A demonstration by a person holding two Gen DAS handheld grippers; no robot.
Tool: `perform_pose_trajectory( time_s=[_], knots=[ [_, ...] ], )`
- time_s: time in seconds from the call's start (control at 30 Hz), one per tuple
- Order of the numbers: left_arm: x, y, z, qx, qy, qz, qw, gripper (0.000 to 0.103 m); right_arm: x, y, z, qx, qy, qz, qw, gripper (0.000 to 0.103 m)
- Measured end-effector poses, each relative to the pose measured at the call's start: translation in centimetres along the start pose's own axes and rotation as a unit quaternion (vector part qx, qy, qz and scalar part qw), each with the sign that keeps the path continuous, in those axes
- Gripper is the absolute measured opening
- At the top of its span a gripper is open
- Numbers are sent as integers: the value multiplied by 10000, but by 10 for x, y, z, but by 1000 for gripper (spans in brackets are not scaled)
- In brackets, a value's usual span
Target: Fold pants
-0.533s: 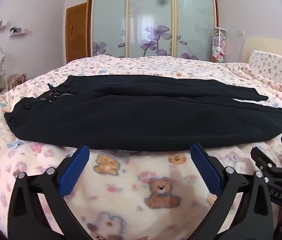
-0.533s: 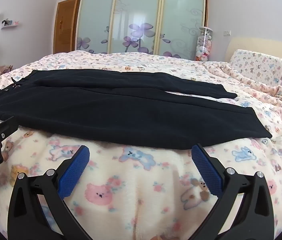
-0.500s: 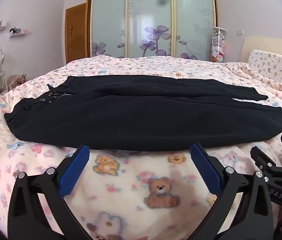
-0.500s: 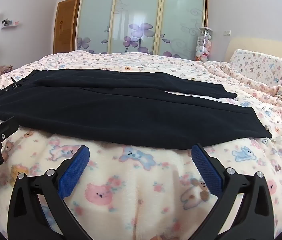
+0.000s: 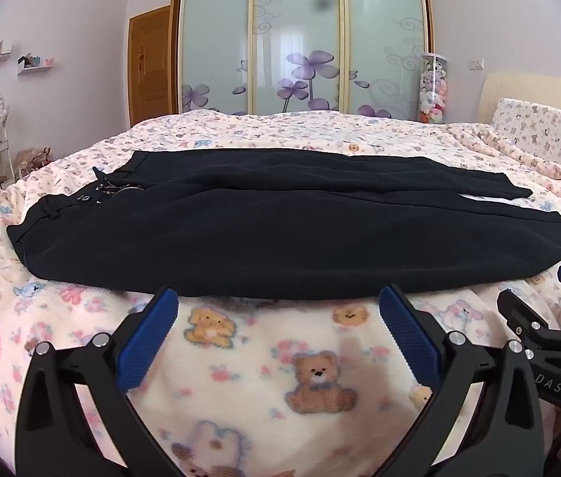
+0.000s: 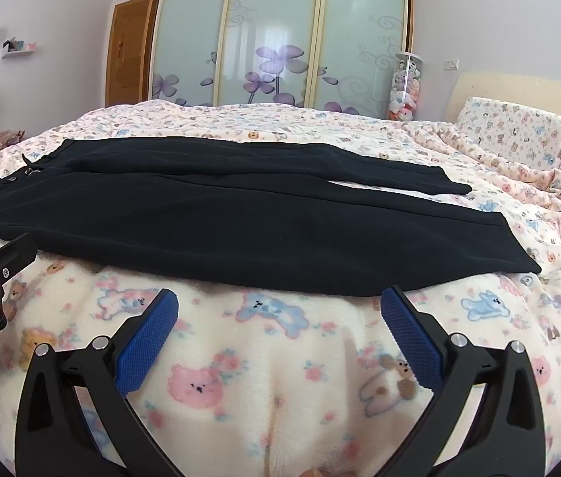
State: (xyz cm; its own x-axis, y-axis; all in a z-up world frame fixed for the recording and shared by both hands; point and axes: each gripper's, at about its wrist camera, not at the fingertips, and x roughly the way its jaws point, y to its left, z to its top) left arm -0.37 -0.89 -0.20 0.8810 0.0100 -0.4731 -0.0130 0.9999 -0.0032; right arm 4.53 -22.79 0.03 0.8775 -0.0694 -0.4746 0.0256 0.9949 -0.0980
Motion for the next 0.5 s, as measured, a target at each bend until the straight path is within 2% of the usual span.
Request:
perform_pose_trajectory(
  time_s=[0.5],
  knots=[
    [0, 0, 0, -10, 12, -5, 10000, 101, 0, 0, 0, 3, 8, 2, 10000, 102]
  ],
)
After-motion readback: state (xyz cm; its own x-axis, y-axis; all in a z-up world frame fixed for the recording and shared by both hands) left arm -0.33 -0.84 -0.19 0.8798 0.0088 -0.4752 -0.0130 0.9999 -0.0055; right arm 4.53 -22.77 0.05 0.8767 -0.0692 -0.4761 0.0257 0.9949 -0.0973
